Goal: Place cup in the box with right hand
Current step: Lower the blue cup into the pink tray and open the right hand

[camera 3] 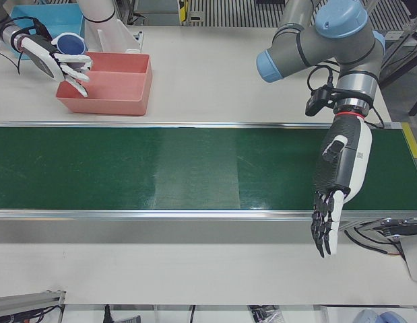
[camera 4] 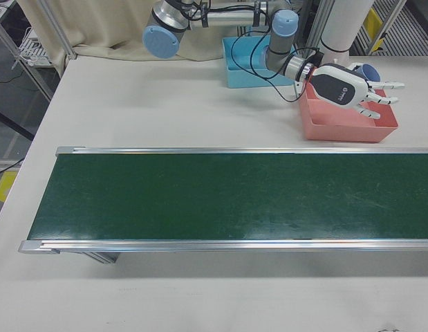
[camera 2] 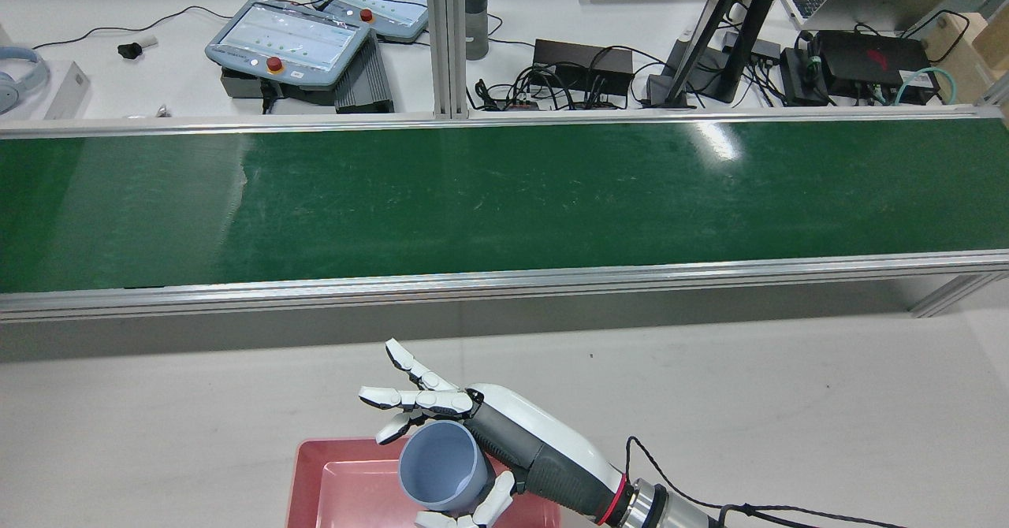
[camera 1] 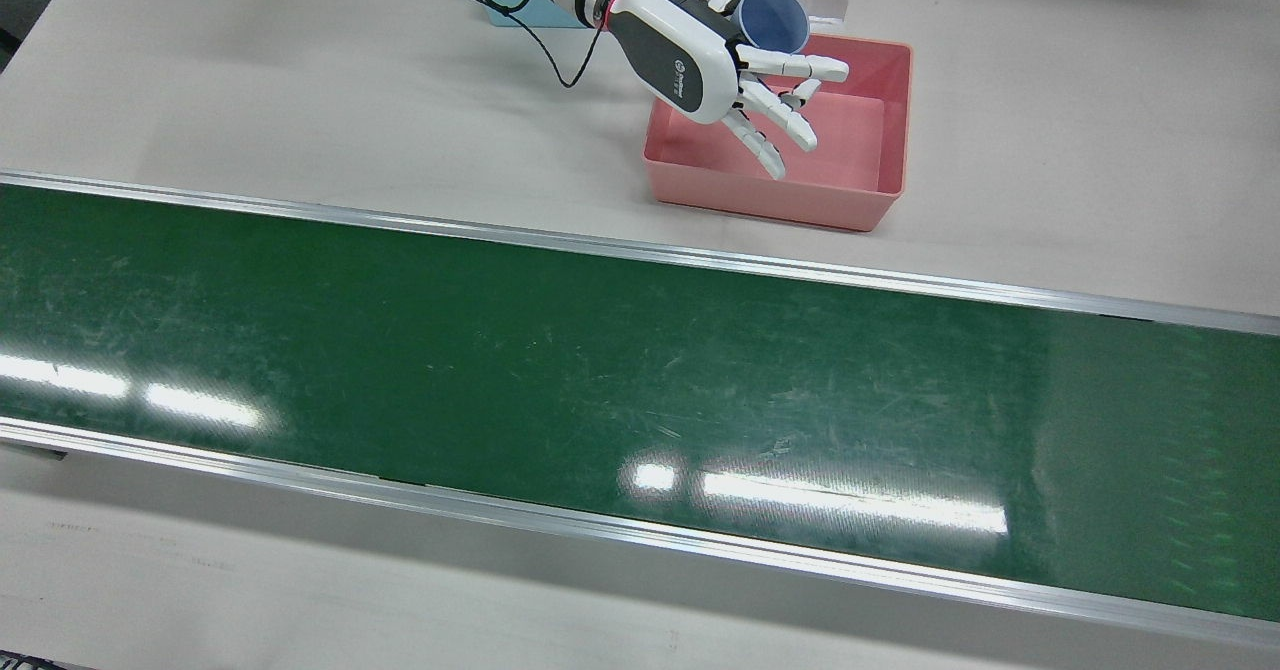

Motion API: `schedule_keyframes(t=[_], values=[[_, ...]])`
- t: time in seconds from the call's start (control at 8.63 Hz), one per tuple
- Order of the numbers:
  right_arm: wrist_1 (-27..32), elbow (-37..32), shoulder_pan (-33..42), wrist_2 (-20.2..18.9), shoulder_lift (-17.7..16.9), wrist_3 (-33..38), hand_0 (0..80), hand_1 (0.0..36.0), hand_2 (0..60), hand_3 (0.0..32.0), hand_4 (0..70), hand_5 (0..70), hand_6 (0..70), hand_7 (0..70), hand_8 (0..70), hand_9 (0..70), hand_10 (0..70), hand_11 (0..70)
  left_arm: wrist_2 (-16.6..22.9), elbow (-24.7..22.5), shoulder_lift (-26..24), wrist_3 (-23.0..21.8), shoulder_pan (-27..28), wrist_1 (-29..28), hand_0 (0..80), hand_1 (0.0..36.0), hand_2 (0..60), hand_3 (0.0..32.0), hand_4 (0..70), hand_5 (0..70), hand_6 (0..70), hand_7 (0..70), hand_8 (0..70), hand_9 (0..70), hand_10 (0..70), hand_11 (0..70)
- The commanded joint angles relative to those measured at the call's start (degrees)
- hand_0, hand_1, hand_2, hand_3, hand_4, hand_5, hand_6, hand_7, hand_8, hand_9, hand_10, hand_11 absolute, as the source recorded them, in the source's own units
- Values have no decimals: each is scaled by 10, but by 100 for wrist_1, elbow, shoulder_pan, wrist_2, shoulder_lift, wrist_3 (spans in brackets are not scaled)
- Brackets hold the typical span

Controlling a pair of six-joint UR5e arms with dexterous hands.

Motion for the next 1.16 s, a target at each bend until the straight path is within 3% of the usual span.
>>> schedule_keyframes(t=[0.0,0.58,0.81,0.93,1.04], values=[[-1,8,-4,-21,-3,21,503,186,0,0,0,44,10,0,0,0,0,0,0,0,0,0,-2,0,0,0,0,0,0,0,0,0,0,0,0,0],[-1,8,-4,-30,-3,30,500,192,35,0,0,47,24,41,0,0,0,0,0,0,0,0,-2,0,0,0,0,0,0,0,0,0,0,0,0,0],[-19,104,170,22,-90,449,495,183,30,0,0,44,22,33,0,0,0,0,0,0,0,0,-2,0,0,0,0,0,0,0,0,0,0,0,0,0],[-19,201,467,-4,-126,635,494,188,42,0,0,45,22,32,0,0,0,0,0,0,0,0,-2,0,0,0,0,0,0,0,0,0,0,0,0,0],[-36,341,853,-13,-135,750,503,209,101,0,0,50,35,96,0,5,0,0,0,0,0,0,6,0,0,0,0,0,0,0,0,0,0,0,0,0]])
